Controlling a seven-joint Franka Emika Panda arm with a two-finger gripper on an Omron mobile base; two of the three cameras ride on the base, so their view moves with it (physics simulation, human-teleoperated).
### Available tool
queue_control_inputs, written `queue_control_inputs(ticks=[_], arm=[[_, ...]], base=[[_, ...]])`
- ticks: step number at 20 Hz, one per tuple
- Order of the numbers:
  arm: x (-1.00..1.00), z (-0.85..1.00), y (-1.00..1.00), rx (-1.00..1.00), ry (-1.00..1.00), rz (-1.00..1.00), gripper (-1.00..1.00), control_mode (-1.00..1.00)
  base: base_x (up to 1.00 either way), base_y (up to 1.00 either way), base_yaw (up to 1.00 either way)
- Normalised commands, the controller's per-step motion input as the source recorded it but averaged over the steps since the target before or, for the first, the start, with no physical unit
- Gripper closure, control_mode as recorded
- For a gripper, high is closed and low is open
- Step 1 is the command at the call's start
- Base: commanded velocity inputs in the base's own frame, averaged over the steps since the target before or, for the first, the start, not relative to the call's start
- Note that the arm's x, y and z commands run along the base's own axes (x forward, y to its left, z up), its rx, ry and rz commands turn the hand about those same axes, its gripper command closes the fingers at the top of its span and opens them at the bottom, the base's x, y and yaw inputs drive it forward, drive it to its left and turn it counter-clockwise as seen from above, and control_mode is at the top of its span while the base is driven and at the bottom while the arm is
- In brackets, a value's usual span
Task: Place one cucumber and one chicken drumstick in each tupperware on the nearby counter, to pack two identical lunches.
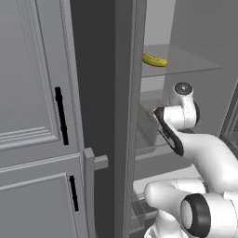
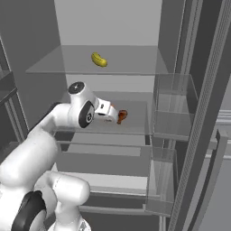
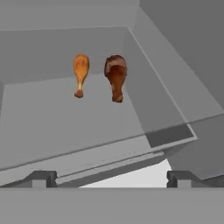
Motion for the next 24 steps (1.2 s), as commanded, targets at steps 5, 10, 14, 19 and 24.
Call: queue_control_inputs(ticks=[5, 10, 14, 19, 24], arm=[[0.69, -0.22, -0.88, 0.13, 0.05, -0.04, -1.00, -1.00], [0.32, -0.37, -0.42, 0.09, 0.01, 0.01, -1.00, -1.00], [0.53, -0.31, 0.00, 0.01, 0.00, 0.05, -1.00, -1.00], [0.69, -0.35, 0.20, 0.06, -0.01, 0.07, -1.00, -1.00], [0.75, -0.21, 0.21, 0.01, -0.04, 0.04, -1.00, -1.00]], base=[[0.00, 0.00, 0.00], [0.00, 0.00, 0.00], [0.00, 0.00, 0.00], [0.00, 0.00, 0.00], [0.00, 0.00, 0.00]])
